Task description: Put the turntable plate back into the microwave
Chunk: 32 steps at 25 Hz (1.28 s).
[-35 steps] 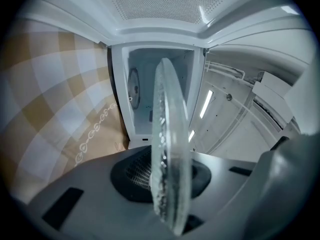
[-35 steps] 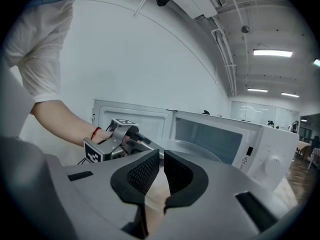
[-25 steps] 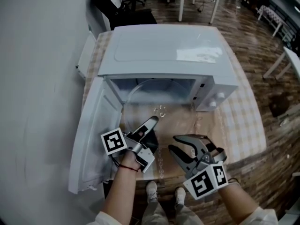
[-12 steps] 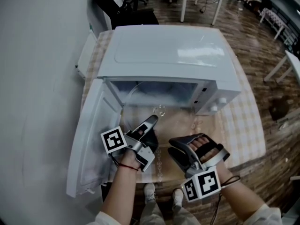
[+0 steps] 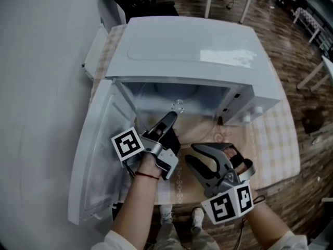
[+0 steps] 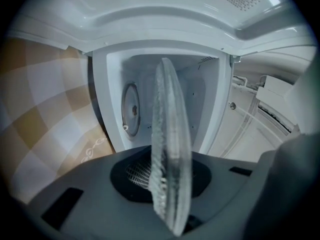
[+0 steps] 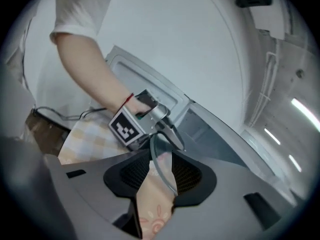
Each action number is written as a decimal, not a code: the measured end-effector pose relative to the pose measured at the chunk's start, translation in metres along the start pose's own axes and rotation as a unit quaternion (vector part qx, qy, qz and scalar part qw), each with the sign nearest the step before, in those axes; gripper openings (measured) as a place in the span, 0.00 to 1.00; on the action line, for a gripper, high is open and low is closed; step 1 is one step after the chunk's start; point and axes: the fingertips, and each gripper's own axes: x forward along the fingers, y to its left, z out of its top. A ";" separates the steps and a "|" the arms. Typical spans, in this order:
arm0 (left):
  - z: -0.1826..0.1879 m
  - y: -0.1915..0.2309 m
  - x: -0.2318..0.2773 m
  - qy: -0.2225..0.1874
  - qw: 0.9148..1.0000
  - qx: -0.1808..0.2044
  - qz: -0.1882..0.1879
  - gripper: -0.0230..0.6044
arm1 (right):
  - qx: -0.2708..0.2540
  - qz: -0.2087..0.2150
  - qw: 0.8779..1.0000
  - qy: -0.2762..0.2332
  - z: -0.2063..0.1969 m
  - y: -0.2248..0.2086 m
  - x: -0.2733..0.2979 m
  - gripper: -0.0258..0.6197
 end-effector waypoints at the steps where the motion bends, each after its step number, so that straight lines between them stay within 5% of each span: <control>1: 0.002 0.001 0.002 -0.007 1.000 -0.002 -0.002 0.11 | 0.035 -0.007 0.999 -0.019 0.003 -0.004 0.000 0.28; 6: 0.007 0.003 0.010 -0.015 1.000 -0.003 -0.008 0.11 | 0.181 -0.049 0.977 -0.098 0.004 -0.024 0.004 0.25; 11: 0.012 0.008 0.013 -0.035 0.999 0.001 -0.004 0.11 | 0.384 -0.087 0.907 -0.146 -0.021 -0.044 0.003 0.23; 13: 0.016 0.012 0.015 -0.042 0.999 -0.003 -0.003 0.11 | 0.410 -0.095 0.894 -0.154 -0.028 -0.047 0.003 0.23; 21: 0.023 0.018 0.030 -0.027 1.000 -0.007 0.006 0.11 | 0.448 -0.108 0.879 -0.123 -0.048 -0.047 0.015 0.23; 24: 0.027 0.017 0.035 -0.018 1.000 -0.007 0.006 0.11 | 0.478 -0.119 0.864 -0.108 -0.057 -0.051 0.016 0.23; 26: 0.030 0.015 0.038 -0.005 1.000 -0.007 0.004 0.11 | 0.522 -0.120 0.839 -0.099 -0.065 -0.053 0.017 0.23; 32: 0.032 0.013 0.041 0.010 1.000 0.001 0.010 0.11 | 0.672 -0.076 0.731 -0.094 -0.081 -0.052 0.034 0.23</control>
